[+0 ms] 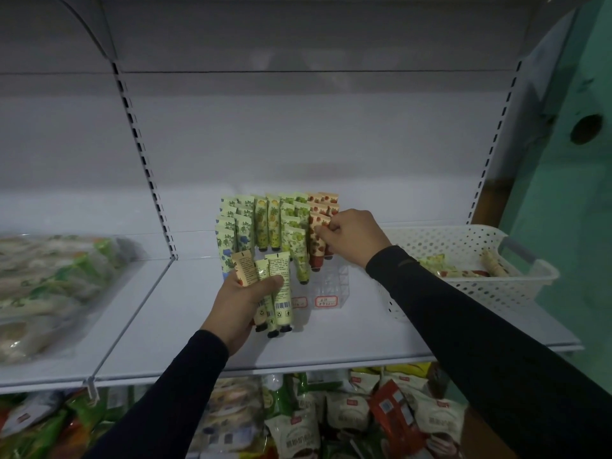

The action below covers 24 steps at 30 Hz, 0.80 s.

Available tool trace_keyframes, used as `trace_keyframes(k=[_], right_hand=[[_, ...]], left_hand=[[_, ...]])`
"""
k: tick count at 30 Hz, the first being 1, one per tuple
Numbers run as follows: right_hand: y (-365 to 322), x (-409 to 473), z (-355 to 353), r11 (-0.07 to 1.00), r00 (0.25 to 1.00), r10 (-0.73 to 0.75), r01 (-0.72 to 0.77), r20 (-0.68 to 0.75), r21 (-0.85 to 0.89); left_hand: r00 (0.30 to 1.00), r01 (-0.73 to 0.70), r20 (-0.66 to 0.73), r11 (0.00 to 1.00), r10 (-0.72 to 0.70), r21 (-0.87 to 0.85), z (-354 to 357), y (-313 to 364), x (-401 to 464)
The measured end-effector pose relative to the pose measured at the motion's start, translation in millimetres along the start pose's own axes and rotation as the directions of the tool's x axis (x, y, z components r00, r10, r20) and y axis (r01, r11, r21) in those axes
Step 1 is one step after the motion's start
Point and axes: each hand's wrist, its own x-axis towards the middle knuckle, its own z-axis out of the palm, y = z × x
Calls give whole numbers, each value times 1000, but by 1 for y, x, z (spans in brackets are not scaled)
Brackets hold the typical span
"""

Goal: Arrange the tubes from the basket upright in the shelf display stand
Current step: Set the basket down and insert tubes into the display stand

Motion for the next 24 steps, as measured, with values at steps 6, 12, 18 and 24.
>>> trace_keyframes(k=[6, 12, 18, 24], right_hand=[[-1, 1, 2, 1000, 1000, 13, -13, 3, -23], [-2, 1, 2, 999, 999, 40, -40, 15, -11], [1, -3, 4, 997, 998, 62, -64, 25, 51], [2, -3, -3, 994, 997, 80, -81, 11, 74]], left_hand=[[1000, -4, 7, 1000, 4, 0, 3, 0, 0], [1000, -3, 9, 1000, 3, -10, 6, 1, -3], [1000, -11, 15, 1000, 11, -21, 7, 4, -6], [1000, -25, 16, 1000, 25, 1, 8, 5, -7]])
